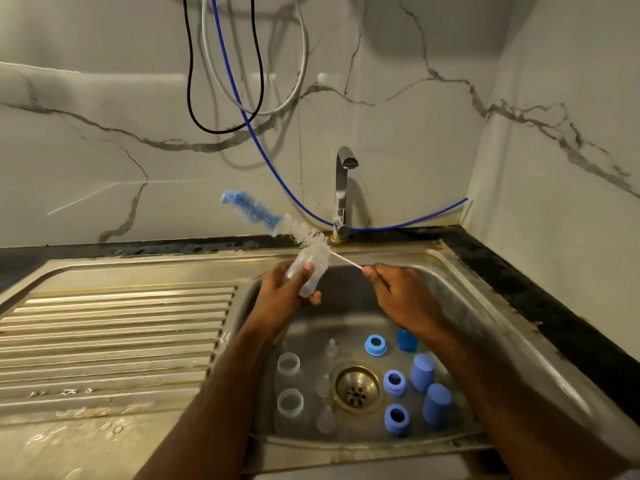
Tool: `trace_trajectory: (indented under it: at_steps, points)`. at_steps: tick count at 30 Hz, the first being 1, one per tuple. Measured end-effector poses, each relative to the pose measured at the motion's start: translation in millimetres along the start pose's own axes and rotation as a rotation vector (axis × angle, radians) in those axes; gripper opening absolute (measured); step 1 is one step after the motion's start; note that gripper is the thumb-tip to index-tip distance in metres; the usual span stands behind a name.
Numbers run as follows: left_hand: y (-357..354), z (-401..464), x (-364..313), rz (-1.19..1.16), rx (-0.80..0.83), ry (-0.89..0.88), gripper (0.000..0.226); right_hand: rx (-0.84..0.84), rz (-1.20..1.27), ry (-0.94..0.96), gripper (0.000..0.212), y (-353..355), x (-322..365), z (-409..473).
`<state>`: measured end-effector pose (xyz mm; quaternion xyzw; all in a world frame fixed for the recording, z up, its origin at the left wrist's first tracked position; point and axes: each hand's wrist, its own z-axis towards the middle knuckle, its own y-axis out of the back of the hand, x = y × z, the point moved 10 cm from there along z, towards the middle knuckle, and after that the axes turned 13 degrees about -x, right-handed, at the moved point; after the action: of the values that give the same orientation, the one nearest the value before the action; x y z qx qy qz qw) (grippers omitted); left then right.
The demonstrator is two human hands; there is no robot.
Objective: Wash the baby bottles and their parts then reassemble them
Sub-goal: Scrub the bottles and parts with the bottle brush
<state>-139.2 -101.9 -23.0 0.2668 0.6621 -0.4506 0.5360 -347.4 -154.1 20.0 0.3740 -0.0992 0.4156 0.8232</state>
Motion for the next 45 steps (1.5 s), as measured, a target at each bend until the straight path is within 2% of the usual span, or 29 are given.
trace_trajectory:
  at_steps: [2,4,6,8,10,12,16,17,21,24,26,28,30,33,36,39,43,45]
  points:
    - [19,8,-5,-0.151,-0.105,0.044,0.048,0.075,0.004,-0.053,0.042,2,-15,1]
    - [34,16,-6,-0.246,-0.145,0.082,0.049,0.164,-0.007,-0.096,0.044,-1,-30,-1]
    - [30,13,-4,-0.195,-0.097,0.088,0.051,0.175,-0.018,-0.104,0.044,-5,-30,-4]
    - [13,5,-1,-0.052,-0.026,0.058,0.048,0.106,-0.012,-0.069,0.042,-7,-17,-5]
    - [-1,-1,-1,0.104,0.018,-0.033,0.046,0.03,0.026,-0.021,0.042,-6,-4,-4]
    - [-2,0,-5,0.14,0.003,-0.105,0.046,0.022,0.029,-0.01,0.043,-4,-4,-2]
    - [34,13,-6,-0.13,-0.186,0.031,0.051,0.148,-0.016,-0.076,0.044,-3,-26,-1]
    - [33,13,-5,-0.106,-0.163,0.033,0.051,0.168,-0.018,-0.085,0.043,-5,-27,-3]
    - [-6,-6,-1,0.224,0.063,-0.09,0.046,0.144,0.014,-0.06,0.039,-18,-9,-8]
    - [-13,-6,-4,0.193,0.035,-0.134,0.04,0.067,0.073,-0.068,0.041,-7,-10,-1]
    - [7,1,-6,0.08,-0.111,-0.065,0.036,0.058,0.098,-0.087,0.044,0,-23,1]
    - [31,9,-4,-0.02,-0.215,0.003,0.031,0.118,0.1,-0.107,0.046,-5,-35,-3]
    - [36,11,-2,-0.003,-0.174,0.028,0.038,0.176,0.105,-0.12,0.043,-14,-36,-7]
    - [11,1,2,0.076,-0.017,0.009,0.038,0.183,0.058,-0.092,0.042,-17,-25,-8]
    - [3,-3,6,0.115,-0.023,-0.006,0.037,0.173,0.021,-0.124,0.038,-16,-27,-7]
    - [13,4,10,0.048,-0.068,0.075,0.038,0.249,0.051,-0.2,0.035,-20,-39,-11]
    - [14,8,17,-0.165,-0.033,0.234,0.034,0.309,0.053,-0.107,0.028,-17,-26,-13]
    - [8,5,19,-0.049,0.019,0.21,0.041,0.27,0.059,-0.082,0.025,-14,-14,-13]
